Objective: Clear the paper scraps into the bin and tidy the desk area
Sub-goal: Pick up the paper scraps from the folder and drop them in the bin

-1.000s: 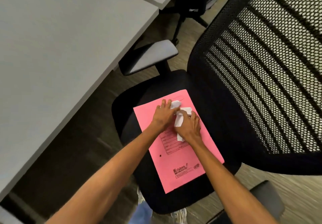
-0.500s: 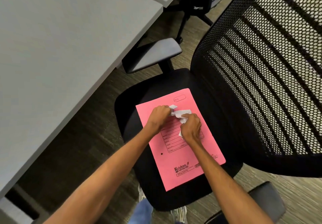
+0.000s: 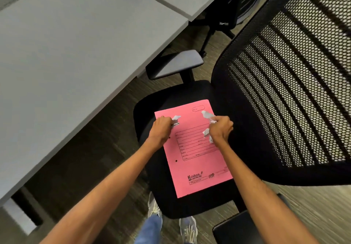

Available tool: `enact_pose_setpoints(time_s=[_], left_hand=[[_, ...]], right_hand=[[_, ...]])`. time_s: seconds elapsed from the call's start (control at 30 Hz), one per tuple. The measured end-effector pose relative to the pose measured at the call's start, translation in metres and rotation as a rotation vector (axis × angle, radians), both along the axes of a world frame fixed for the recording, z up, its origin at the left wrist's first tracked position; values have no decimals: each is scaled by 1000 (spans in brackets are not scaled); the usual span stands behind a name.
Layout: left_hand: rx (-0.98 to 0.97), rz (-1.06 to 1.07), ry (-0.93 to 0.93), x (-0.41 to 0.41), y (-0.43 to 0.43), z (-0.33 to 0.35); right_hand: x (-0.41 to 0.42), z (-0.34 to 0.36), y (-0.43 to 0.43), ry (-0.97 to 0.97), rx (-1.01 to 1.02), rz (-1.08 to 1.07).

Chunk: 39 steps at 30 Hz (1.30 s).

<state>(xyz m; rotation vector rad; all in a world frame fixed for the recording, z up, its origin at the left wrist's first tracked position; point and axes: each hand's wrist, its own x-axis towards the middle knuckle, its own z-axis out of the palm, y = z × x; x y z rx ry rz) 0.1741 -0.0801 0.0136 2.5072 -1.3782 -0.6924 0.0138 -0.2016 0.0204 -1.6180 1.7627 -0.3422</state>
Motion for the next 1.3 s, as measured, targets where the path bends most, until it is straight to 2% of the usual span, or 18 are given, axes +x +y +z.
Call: enact_pose_setpoints(time_s=[0.27,0.5,0.7,0.87,1.3], left_hand=[[-83,154,5,-19,43,29],[-105,172,38,-45,63,5],[-115,146,43,-54,80,-16],[-137,135,30,-51,73,-19],[-145,149,-19,-36,82,-9]], right_hand=[[-24,26,8,-40,-29,53],[-40,-17,16,62,2,236],[-48,-41,24,87,55,286],[-45,-48,30,160,18,344],[-36,-46,27,61,11,141]])
